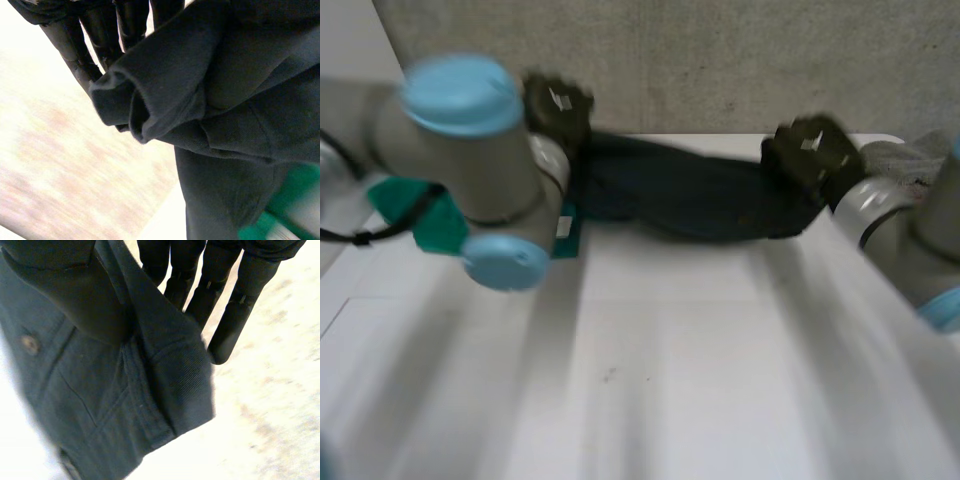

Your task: Fold the laundry.

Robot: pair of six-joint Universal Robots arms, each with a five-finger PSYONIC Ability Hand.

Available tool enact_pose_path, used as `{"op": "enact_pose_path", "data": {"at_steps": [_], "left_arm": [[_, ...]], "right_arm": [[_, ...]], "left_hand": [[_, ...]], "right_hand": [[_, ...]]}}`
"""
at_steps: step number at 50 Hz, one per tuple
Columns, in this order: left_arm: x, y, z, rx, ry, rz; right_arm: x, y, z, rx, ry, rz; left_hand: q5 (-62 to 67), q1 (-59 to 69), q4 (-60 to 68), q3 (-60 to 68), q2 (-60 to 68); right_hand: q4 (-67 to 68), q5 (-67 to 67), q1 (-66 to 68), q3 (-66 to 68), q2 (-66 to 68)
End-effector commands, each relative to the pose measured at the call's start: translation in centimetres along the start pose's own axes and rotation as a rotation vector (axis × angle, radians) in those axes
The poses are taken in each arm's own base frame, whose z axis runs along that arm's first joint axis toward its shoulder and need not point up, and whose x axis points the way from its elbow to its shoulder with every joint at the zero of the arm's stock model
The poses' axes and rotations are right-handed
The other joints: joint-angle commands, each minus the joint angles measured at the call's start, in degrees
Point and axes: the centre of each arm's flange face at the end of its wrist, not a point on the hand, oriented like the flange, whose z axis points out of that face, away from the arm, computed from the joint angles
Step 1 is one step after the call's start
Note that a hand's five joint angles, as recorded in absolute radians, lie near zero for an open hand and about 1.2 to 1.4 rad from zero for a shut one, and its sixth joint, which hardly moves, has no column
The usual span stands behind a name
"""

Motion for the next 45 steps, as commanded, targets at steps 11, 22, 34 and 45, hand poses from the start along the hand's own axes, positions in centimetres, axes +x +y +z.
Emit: {"op": "enact_pose_path", "data": {"at_steps": [11, 22, 34, 45], "left_arm": [[-10.3, -9.1, -4.2, 0.224, 0.03, -0.188], [-5.3, 0.0, 0.3, -0.035, 0.223, -0.179], [-12.9, -7.7, 4.3, 0.485, -0.065, -0.407], [-8.3, -2.8, 3.7, 0.35, 0.047, -0.458]], "right_arm": [[4.9, -12.1, -2.0, 0.076, 0.008, 0.126], [-0.2, -5.9, 1.5, -0.048, -0.07, 0.169], [4.5, -12.9, 5.0, 0.419, 0.323, 0.128], [-0.3, -10.0, 3.2, 0.264, 0.092, 0.183]], "left_hand": [[15.3, 17.2, 11.7, 11.9, 11.6], [15.3, 17.2, 11.7, 11.9, 11.6], [15.3, 17.2, 11.7, 11.9, 11.6], [15.3, 17.2, 11.7, 11.9, 11.6]], "right_hand": [[11.6, 13.6, 18.8, 12.1, 13.4], [11.6, 13.6, 18.8, 12.1, 13.4], [11.6, 13.6, 18.8, 12.1, 13.4], [11.6, 13.6, 18.8, 12.1, 13.4]]}}
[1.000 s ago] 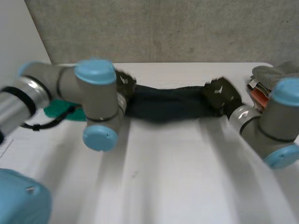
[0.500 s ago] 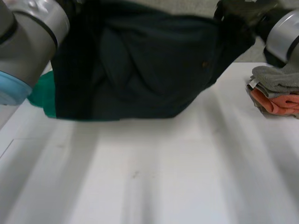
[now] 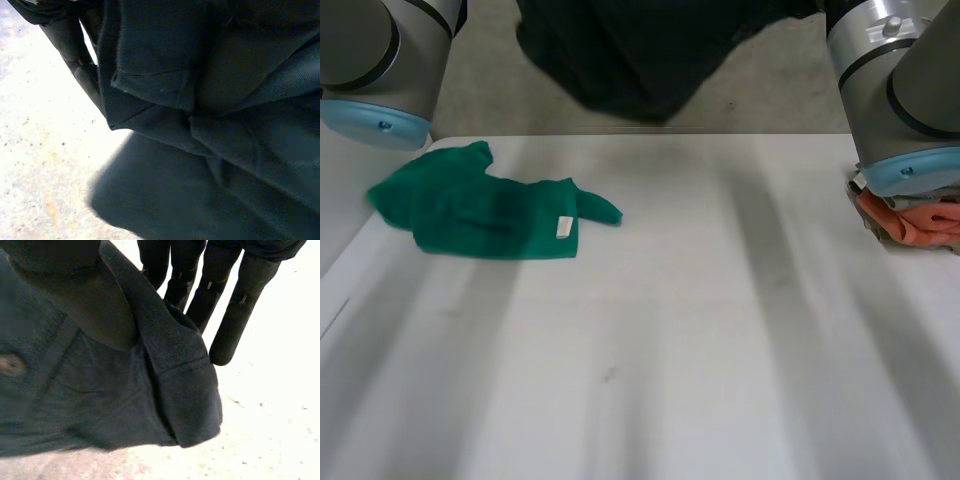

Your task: Fold the laundry.

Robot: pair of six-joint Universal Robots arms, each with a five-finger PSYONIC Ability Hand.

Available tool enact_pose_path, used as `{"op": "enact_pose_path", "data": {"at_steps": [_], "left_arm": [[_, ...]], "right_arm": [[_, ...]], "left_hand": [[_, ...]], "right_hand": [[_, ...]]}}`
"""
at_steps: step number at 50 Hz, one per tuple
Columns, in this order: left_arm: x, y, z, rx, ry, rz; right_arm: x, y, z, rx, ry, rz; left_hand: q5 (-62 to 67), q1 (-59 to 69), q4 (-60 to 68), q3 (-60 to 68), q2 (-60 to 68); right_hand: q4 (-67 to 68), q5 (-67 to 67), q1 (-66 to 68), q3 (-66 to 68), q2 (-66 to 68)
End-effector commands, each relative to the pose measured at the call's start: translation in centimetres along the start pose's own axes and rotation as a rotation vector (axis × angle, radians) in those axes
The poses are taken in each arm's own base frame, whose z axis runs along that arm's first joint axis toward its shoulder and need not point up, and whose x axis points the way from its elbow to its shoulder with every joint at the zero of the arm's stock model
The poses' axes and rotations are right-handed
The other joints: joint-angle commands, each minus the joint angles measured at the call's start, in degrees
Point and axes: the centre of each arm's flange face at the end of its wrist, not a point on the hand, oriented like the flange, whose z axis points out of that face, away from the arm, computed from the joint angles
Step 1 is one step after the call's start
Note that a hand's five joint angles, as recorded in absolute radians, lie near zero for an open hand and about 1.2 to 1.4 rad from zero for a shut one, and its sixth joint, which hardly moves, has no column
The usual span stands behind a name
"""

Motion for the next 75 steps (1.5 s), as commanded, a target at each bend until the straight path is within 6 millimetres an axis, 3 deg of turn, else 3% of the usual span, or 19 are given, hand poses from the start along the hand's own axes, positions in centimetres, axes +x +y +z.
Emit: {"op": "enact_pose_path", "data": {"at_steps": [1, 4, 5, 8, 9, 13, 16, 18, 20, 23, 30, 34, 44, 53, 67, 70, 71, 72, 75], "left_arm": [[1.3, 7.6, -4.7, -0.262, 0.057, 0.001], [1.5, 11.0, -7.1, -0.382, 0.067, 0.016], [1.6, 13.2, -8.8, -0.463, 0.074, 0.026], [2.0, 16.0, -11.6, -0.578, 0.096, 0.027], [2.3, 17.6, -13.4, -0.655, 0.114, 0.029], [2.6, 19.4, -16.9, -0.818, 0.162, 0.054], [2.6, 18.8, -18.0, -0.873, 0.204, 0.104], [2.7, 18.3, -18.4, -0.888, 0.229, 0.13], [3.0, 17.4, -18.8, -0.897, 0.27, 0.168], [3.4, 16.2, -19.2, -0.891, 0.32, 0.219], [3.3, 13.2, -20.3, -0.871, 0.335, 0.286], [2.9, 11.9, -21.4, -0.874, 0.303, 0.287], [2.5, 10.3, -24.1, -0.891, 0.263, 0.276], [3.2, 11.4, -26.8, -0.996, 0.302, 0.239], [4.1, 15.5, -26.1, -1.047, 0.327, 0.25], [4.1, 16.4, -25.7, -1.046, 0.318, 0.264], [4.1, 16.8, -25.5, -1.045, 0.316, 0.279], [4.2, 17.0, -25.4, -1.041, 0.318, 0.285], [4.5, 18.0, -25.1, -1.03, 0.336, 0.319]], "right_arm": [[-3.1, 4.1, -4.4, -0.236, -0.197, 0.046], [-3.9, 6.4, -6.4, -0.342, -0.244, 0.056], [-4.3, 8.3, -8.0, -0.426, -0.266, 0.06], [-5.2, 11.1, -10.6, -0.549, -0.312, 0.053], [-5.6, 12.9, -12.3, -0.626, -0.338, 0.033], [-6.4, 16.1, -16.1, -0.769, -0.415, -0.048], [-6.3, 16.8, -17.4, -0.812, -0.453, -0.094], [-6.1, 16.8, -17.8, -0.825, -0.456, -0.1], [-5.9, 16.3, -18.0, -0.833, -0.456, -0.096], [-5.7, 15.1, -18.0, -0.824, -0.442, -0.088], [-4.5, 10.9, -17.5, -0.761, -0.396, -0.031], [-4.2, 9.6, -17.4, -0.724, -0.413, -0.03], [-3.6, 10.9, -19.0, -0.779, -0.532, -0.226], [-4.1, 13.9, -20.0, -0.763, -0.574, -0.255], [-5.4, 18.4, -18.5, -0.626, -0.527, -0.268], [-5.3, 18.8, -18.2, -0.635, -0.522, -0.274], [-5.0, 18.9, -18.1, -0.649, -0.511, -0.275], [-5.0, 18.8, -18.1, -0.656, -0.508, -0.274], [-4.8, 18.3, -18.2, -0.684, -0.502, -0.252]], "left_hand": [[13.5, 17.3, 11.2, 11.7, 11.3], [13.5, 17.3, 11.2, 11.7, 11.3], [13.5, 17.3, 11.2, 11.7, 11.3], [4.3, 8.1, 2.0, 2.5, 2.1], [-1.7, 2.1, -4.1, -3.5, -4.0], [-11.5, -7.7, -13.9, -13.3, -13.7], [-23.5, -19.8, -25.9, -25.3, -25.8], [-31.6, -27.9, -34.0, -33.4, -33.9], [-43.4, -39.6, -45.8, -45.2, -45.7], [-46.5, -42.7, -48.9, -48.3, -48.8], [-49.5, -45.8, -51.9, -51.3, -51.8], [-49.5, -45.8, -51.9, -51.3, -51.8], [-42.8, -39.0, -45.2, -44.6, -45.1], [-40.4, -36.7, -42.8, -42.2, -42.7], [-40.4, -36.7, -42.8, -42.2, -42.7], [-39.3, -35.5, -41.7, -41.1, -41.5], [-36.3, -32.5, -38.7, -38.1, -38.5], [-33.7, -30.0, -36.1, -35.5, -36.0], [-13.5, -9.7, -15.9, -15.3, -15.7]], "right_hand": [[11.3, 12.1, 17.5, 11.8, 13.2], [11.3, 12.1, 17.5, 11.8, 13.2], [11.3, 12.1, 17.5, 11.8, 13.2], [11.3, 12.1, 17.5, 11.8, 13.2], [11.3, 12.1, 17.5, 11.8, 13.2], [11.3, 12.1, 17.5, 11.8, 13.2], [11.3, 12.1, 17.5, 11.8, 13.2], [5.6, 6.4, 11.8, 6.1, 7.5], [-16.7, -15.9, -10.5, -16.1, -14.8], [-30.6, -29.8, -24.4, -30.0, -28.7], [-33.1, -32.3, -26.9, -32.6, -31.3], [-34.1, -33.3, -27.9, -33.6, -32.3], [-39.4, -38.5, -33.2, -38.8, -37.5], [-40.4, -39.5, -34.2, -39.8, -38.5], [-40.9, -40.1, -34.7, -40.4, -39.0], [-24.1, -23.3, -17.9, -23.6, -22.3], [-2.6, -1.8, 3.6, -2.0, -0.7], [7.1, 8.0, 13.3, 7.7, 9.0], [11.3, 12.1, 17.5, 11.8, 13.2]]}}
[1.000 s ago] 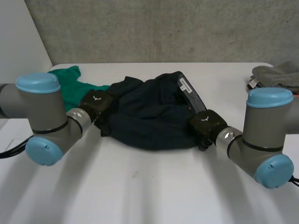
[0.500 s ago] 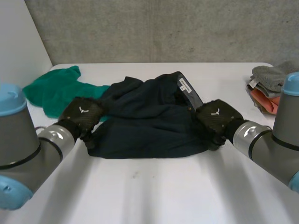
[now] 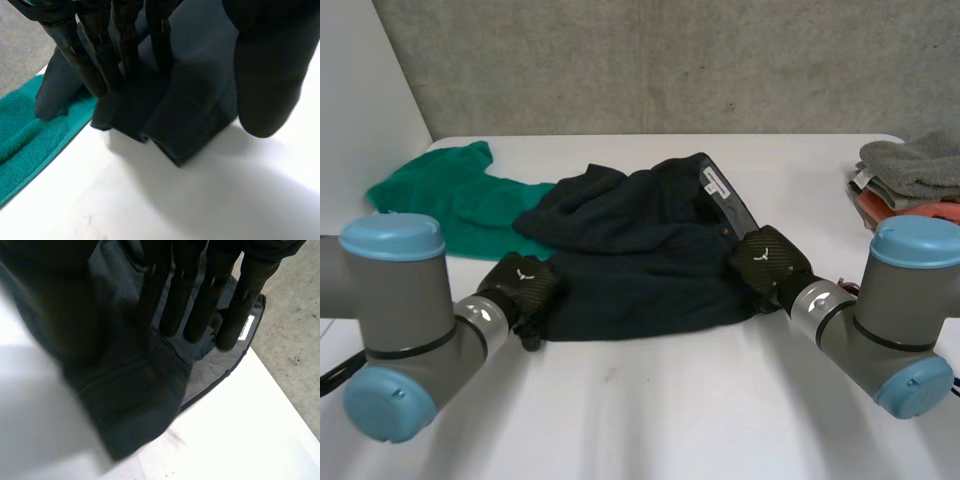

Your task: Fold the laundry.

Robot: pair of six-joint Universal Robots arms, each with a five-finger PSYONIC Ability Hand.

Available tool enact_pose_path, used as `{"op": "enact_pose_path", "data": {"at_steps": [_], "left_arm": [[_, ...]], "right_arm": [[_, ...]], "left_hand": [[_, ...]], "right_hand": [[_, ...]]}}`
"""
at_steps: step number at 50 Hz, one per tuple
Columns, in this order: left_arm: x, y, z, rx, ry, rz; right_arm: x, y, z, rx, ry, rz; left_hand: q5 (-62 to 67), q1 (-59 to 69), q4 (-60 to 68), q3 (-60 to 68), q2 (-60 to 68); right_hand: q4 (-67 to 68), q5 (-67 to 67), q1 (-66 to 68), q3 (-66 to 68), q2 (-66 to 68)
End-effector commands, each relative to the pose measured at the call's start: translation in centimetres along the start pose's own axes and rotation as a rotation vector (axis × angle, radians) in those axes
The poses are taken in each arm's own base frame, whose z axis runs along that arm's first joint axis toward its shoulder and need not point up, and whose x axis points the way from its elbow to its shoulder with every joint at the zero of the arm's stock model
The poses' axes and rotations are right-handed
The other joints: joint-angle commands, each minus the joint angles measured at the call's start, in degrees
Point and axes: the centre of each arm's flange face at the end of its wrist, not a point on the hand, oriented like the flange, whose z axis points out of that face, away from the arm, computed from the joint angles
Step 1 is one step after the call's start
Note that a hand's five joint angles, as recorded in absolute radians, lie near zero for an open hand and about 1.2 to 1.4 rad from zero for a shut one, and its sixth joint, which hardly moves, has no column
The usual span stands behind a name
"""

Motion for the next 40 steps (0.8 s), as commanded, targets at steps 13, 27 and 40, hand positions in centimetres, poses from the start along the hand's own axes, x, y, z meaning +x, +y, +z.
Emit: {"op": "enact_pose_path", "data": {"at_steps": [13, 27, 40], "left_arm": [[-5.4, -14.0, -6.8, 0.415, -0.249, 0.065], [-11.2, -23.7, -15.7, 0.629, -0.282, -0.123], [-11.4, -18.6, -2.7, 0.384, -0.215, -0.151]], "right_arm": [[7.7, -9.5, -4.8, 0.101, 0.143, 0.152], [16.2, -21.2, -11.6, 0.409, 0.311, 0.356], [10.5, -15.4, -3.9, 0.152, 0.16, 0.296]], "left_hand": [[52.4, 52.0, 52.5, 52.7, 52.8], [52.4, 52.0, 52.5, 52.7, 52.8], [52.4, 52.0, 52.5, 52.7, 52.8]], "right_hand": [[25.0, 25.5, 23.2, 23.7, 22.8], [25.0, 25.5, 23.2, 23.7, 22.8], [25.0, 25.5, 23.2, 23.7, 22.8]]}}
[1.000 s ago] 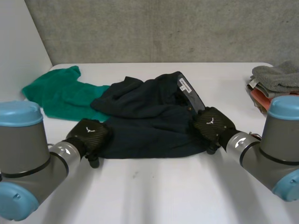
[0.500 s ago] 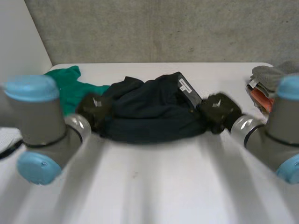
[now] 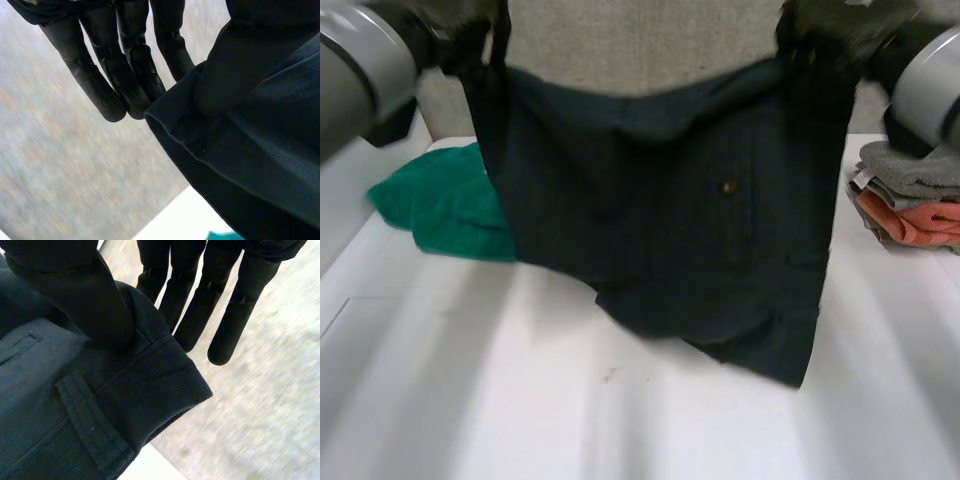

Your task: Fold the laundry.

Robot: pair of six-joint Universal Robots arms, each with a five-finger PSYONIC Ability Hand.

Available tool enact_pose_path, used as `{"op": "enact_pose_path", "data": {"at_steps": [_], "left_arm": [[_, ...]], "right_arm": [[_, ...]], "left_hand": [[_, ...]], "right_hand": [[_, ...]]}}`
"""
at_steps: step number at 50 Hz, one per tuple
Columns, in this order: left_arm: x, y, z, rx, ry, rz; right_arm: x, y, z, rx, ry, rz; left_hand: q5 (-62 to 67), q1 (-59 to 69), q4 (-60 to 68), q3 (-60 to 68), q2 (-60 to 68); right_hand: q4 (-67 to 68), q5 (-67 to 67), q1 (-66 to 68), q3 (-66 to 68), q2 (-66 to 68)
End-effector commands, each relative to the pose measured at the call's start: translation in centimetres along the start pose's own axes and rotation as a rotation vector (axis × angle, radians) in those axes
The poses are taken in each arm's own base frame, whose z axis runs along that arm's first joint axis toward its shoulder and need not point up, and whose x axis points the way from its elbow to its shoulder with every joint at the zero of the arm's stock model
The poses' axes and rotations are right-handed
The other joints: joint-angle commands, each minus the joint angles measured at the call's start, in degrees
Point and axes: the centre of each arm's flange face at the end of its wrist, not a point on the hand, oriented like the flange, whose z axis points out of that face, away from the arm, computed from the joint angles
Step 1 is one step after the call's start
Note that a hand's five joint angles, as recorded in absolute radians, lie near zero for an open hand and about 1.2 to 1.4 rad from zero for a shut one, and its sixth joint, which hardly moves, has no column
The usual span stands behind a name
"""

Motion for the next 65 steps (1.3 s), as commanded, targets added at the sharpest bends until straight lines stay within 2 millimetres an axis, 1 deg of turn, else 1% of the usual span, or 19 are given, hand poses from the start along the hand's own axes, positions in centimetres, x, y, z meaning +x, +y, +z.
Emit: {"op": "enact_pose_path", "data": {"at_steps": [1, 4, 6, 8, 9, 12, 13, 17, 19, 27, 30, 35, 37, 38, 42, 45, 52, 60, 65], "left_arm": [[1.1, 6.5, 6.4, -0.061, 0.01, 0.009], [1.0, 6.4, 8.1, 0.023, 0.001, 0.015], [0.0, 4.3, 9.4, 0.17, -0.057, 0.025], [-1.1, 2.1, 9.7, 0.283, -0.113, 0.019], [-2.1, -0.4, 9.6, 0.403, -0.164, 0.0], [-3.3, -4.0, 8.8, 0.573, -0.207, -0.048], [-3.9, -5.8, 8.0, 0.658, -0.217, -0.082], [-4.6, -8.1, 6.6, 0.758, -0.207, -0.125], [-4.8, -8.4, 6.2, 0.761, -0.202, -0.126], [-5.0, -3.2, 6.2, 0.551, -0.194, -0.128], [-4.1, 0.1, 5.8, 0.428, -0.161, -0.14], [-1.4, 8.0, 3.9, 0.177, -0.055, -0.137], [0.2, 11.4, 2.7, 0.072, 0.013, -0.136], [1.3, 13.5, 1.9, 0.007, 0.062, -0.138], [3.8, 17.2, -0.6, -0.124, 0.169, -0.139], [5.1, 18.7, -2.2, -0.205, 0.217, -0.127], [6.4, 19.3, -6.4, -0.409, 0.277, -0.085], [8.7, 17.8, -13.7, -0.803, 0.503, 0.034], [10.1, 16.3, -16.2, -0.87, 0.616, 0.083]], "right_arm": [[-2.4, 8.1, 3.6, -0.187, -0.029, -0.054], [-2.4, 9.1, 5.0, -0.168, 0.014, -0.099], [-2.2, 8.3, 6.5, -0.085, 0.068, -0.155], [-1.7, 6.4, 7.3, 0.014, 0.12, -0.186], [-1.1, 4.2, 7.8, 0.117, 0.174, -0.197], [-0.2, 0.3, 7.8, 0.284, 0.246, -0.179], [0.3, -2.2, 7.3, 0.387, 0.28, -0.156], [1.5, -7.1, 5.8, 0.59, 0.319, -0.112], [1.8, -7.4, 5.6, 0.605, 0.318, -0.103], [-0.2, -2.4, 5.4, 0.372, 0.202, -0.083], [-1.1, 0.4, 4.6, 0.266, 0.15, -0.071], [-3.2, 8.1, 2.3, 0.03, 0.052, -0.034], [-4.3, 13.2, 0.5, -0.123, 0.01, -0.003], [-4.6, 14.4, -0.1, -0.161, 0.004, 0.005], [-5.4, 18.4, -2.6, -0.286, -0.015, 0.015], [-5.8, 19.4, -4.0, -0.328, -0.031, -0.006], [-4.8, 17.7, -6.3, -0.402, -0.09, -0.08], [-3.7, 15.5, -11.7, -0.833, -0.367, -0.191], [-3.8, 14.9, -13.0, -0.908, -0.512, -0.27]], "left_hand": [[13.7, 13.9, 11.5, 12.0, 11.5], [13.7, 13.9, 11.5, 12.0, 11.5], [13.7, 13.9, 11.5, 12.0, 11.5], [13.7, 13.9, 11.5, 12.0, 11.5], [13.7, 13.9, 11.5, 12.0, 11.5], [13.7, 13.9, 11.5, 12.0, 11.5], [13.7, 13.9, 11.5, 12.0, 11.5], [13.7, 13.9, 11.5, 12.0, 11.5], [13.7, 13.9, 11.5, 12.0, 11.5], [13.7, 13.9, 11.5, 12.0, 11.5], [13.7, 13.9, 11.5, 12.0, 11.5], [13.7, 13.9, 11.5, 12.0, 11.5], [13.7, 13.9, 11.5, 12.0, 11.5], [13.7, 13.9, 11.5, 12.0, 11.5], [13.7, 13.9, 11.5, 12.0, 11.5], [13.7, 13.9, 11.5, 12.0, 11.5], [13.7, 13.9, 11.5, 12.0, 11.5], [13.7, 13.9, 11.5, 12.0, 11.5], [13.7, 13.9, 11.5, 12.0, 11.5]], "right_hand": [[11.6, 12.3, 15.8, 12.1, 12.9], [11.6, 12.3, 15.8, 12.1, 12.9], [11.6, 12.3, 15.8, 12.1, 12.9], [11.6, 12.3, 15.8, 12.1, 12.9], [11.6, 12.3, 15.8, 12.1, 12.9], [11.6, 12.3, 15.8, 12.1, 12.9], [11.6, 12.3, 15.8, 12.1, 12.9], [11.6, 12.3, 15.8, 12.1, 12.9], [11.6, 12.3, 15.8, 12.1, 12.9], [11.6, 12.3, 15.8, 12.1, 12.9], [11.6, 12.3, 15.8, 12.1, 12.9], [11.6, 12.3, 15.8, 12.1, 12.9], [11.6, 12.3, 15.8, 12.1, 12.9], [11.6, 12.3, 15.8, 12.1, 12.9], [11.6, 12.3, 15.8, 12.1, 12.9], [11.6, 12.3, 15.8, 12.1, 12.9], [11.6, 12.3, 15.8, 12.1, 12.9], [11.6, 12.3, 15.8, 12.1, 12.9], [11.6, 12.3, 15.8, 12.1, 12.9]]}}
